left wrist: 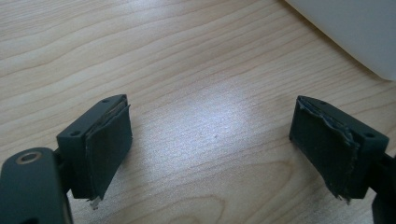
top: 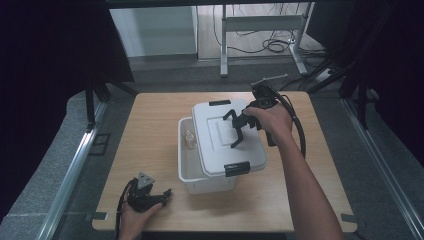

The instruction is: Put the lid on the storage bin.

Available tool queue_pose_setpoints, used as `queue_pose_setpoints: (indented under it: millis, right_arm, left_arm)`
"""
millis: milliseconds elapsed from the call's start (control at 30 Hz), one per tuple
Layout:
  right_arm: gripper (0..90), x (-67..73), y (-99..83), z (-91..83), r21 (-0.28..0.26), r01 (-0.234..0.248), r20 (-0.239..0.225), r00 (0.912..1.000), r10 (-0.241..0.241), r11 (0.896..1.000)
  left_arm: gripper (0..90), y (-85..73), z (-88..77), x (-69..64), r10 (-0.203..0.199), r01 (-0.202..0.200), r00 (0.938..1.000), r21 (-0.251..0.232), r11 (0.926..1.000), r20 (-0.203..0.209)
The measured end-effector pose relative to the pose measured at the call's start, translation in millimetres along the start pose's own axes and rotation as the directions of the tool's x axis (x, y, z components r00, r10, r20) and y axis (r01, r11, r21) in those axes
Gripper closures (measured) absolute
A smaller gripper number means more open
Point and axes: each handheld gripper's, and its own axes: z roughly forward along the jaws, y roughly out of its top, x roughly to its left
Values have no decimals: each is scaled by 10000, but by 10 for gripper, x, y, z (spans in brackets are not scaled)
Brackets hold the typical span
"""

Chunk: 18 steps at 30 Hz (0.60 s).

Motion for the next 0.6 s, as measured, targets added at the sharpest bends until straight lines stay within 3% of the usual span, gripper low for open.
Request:
queue_pose_setpoints:
  millis: [600]
  right_arm:
    - [839, 161, -22, 141, 114, -81, -197, 9998, 84, 9999]
  left_arm:
    - [129, 1, 1, -3, 28, -28, 10000, -2, 10000, 50]
